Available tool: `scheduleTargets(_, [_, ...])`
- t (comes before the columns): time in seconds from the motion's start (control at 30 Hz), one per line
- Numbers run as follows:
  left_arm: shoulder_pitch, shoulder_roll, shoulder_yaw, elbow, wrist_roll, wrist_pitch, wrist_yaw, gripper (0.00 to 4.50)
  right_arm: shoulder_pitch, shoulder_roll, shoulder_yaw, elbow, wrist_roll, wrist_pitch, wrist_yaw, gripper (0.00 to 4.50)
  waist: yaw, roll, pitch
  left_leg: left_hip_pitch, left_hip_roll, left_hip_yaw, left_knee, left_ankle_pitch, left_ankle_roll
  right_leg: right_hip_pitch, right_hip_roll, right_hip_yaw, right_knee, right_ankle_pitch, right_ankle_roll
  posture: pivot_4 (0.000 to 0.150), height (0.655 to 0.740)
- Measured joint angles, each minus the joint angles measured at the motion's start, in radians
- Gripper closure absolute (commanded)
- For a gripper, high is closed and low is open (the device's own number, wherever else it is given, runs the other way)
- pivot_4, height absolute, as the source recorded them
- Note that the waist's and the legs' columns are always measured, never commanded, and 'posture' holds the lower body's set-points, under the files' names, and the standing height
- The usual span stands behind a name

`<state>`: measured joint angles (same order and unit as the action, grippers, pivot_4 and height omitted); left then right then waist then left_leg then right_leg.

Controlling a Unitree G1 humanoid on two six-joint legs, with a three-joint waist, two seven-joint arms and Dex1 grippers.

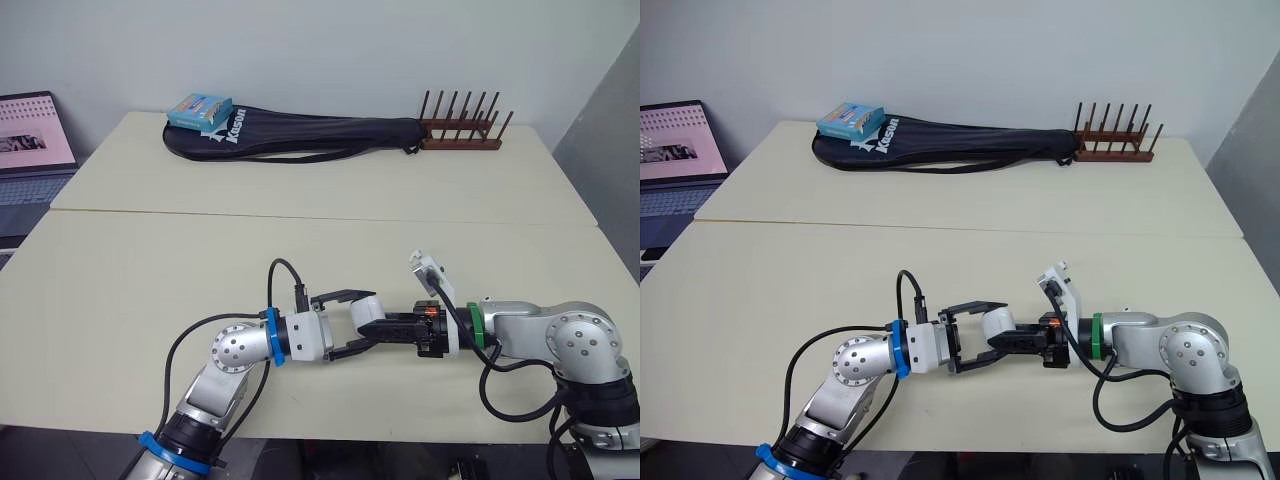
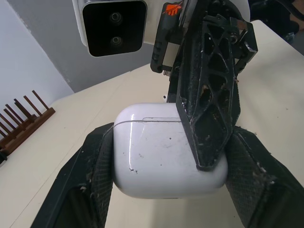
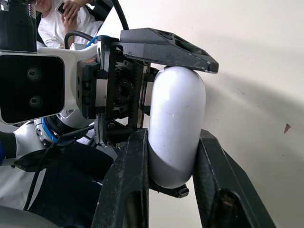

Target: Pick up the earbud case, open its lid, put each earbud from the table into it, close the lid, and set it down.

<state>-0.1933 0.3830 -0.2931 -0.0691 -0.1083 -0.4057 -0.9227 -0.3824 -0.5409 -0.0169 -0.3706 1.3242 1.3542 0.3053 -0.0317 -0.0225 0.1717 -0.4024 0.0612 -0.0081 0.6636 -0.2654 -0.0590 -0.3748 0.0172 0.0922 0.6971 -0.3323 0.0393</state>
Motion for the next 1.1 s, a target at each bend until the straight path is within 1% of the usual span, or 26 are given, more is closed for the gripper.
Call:
scheduleTargets(0.07, [0.000,-0.002,0.000,0.001,0.002,-0.002,0.004,1.69,0.000,-0.001,-0.001,0.000,0.000,-0.002,0.001,3.68,0.000,0.000,0.000,0.000,0.000,0.000,0.000,0.000,0.000,0.000,0.000,0.000,0.000,0.000,0.000,0.150,0.7087])
scheduleTargets(0.13, [0.000,-0.006,0.001,0.001,0.000,0.001,0.008,0.96,0.000,-0.002,-0.002,0.001,-0.001,-0.006,0.004,3.68,0.000,0.000,0.000,0.000,0.000,0.000,0.000,0.000,0.000,0.000,0.000,0.000,0.000,0.000,0.000,0.150,0.7087])
scheduleTargets(0.23, [0.000,-0.012,0.004,0.000,-0.036,0.075,0.016,0.08,-0.003,-0.006,0.007,0.000,-0.011,-0.011,0.022,3.68,0.000,0.000,0.000,0.000,0.000,0.000,0.000,0.000,0.000,0.000,0.000,0.000,0.000,0.000,0.000,0.150,0.7087])
scheduleTargets(0.27, [0.000,0.001,0.004,-0.004,-0.056,0.128,0.010,0.00,-0.010,-0.012,0.018,-0.001,-0.020,-0.013,0.031,3.68,-0.001,0.000,0.000,0.000,0.000,0.000,0.000,0.000,0.000,0.000,0.000,0.000,0.000,0.000,0.000,0.150,0.7087])
scheduleTargets(0.43, [0.012,0.150,0.035,-0.030,-0.187,0.480,-0.056,0.00,-0.084,-0.139,0.098,-0.060,-0.187,-0.070,0.140,3.68,-0.004,0.001,0.001,-0.001,0.001,-0.002,-0.001,0.000,0.000,-0.003,0.002,-0.001,0.001,0.000,0.000,0.150,0.7087])
scheduleTargets(0.57, [-0.028,0.227,0.066,-0.100,-0.271,0.720,-0.080,0.00,-0.144,-0.273,0.236,-0.114,-0.395,-0.195,0.279,3.68,-0.001,0.001,0.001,-0.012,0.001,-0.006,0.001,0.000,0.000,-0.012,0.001,-0.004,0.001,0.000,0.000,0.150,0.7087])
scheduleTargets(0.63, [-0.068,0.247,0.063,-0.132,-0.279,0.791,-0.089,0.00,-0.159,-0.317,0.294,-0.134,-0.489,-0.263,0.346,3.68,0.003,0.001,0.001,-0.015,0.001,-0.007,0.002,0.000,0.000,-0.013,0.001,-0.006,0.001,0.000,0.000,0.150,0.7087])
scheduleTargets(0.73, [-0.142,0.262,0.051,-0.182,-0.279,0.867,-0.098,0.00,-0.169,-0.353,0.372,-0.154,-0.603,-0.346,0.431,3.68,0.005,0.001,0.001,-0.015,0.001,-0.007,0.001,0.000,0.000,-0.013,0.000,-0.006,0.000,0.000,0.000,0.150,0.7087])
scheduleTargets(0.87, [-0.210,0.256,-0.005,-0.218,-0.270,0.926,-0.117,0.00,-0.176,-0.365,0.427,-0.158,-0.713,-0.421,0.505,3.68,0.004,0.001,0.001,-0.015,0.000,-0.007,0.002,0.000,0.000,-0.013,0.000,-0.006,0.000,0.000,0.000,0.150,0.7087])
scheduleTargets(1.1, [-0.299,0.214,-0.075,-0.195,-0.248,0.965,-0.144,0.00,-0.177,-0.357,0.431,-0.157,-0.794,-0.456,0.578,3.68,0.004,0.001,0.001,-0.015,0.000,-0.007,0.003,0.000,0.000,-0.013,0.000,-0.006,0.002,0.000,0.000,0.150,0.7087])
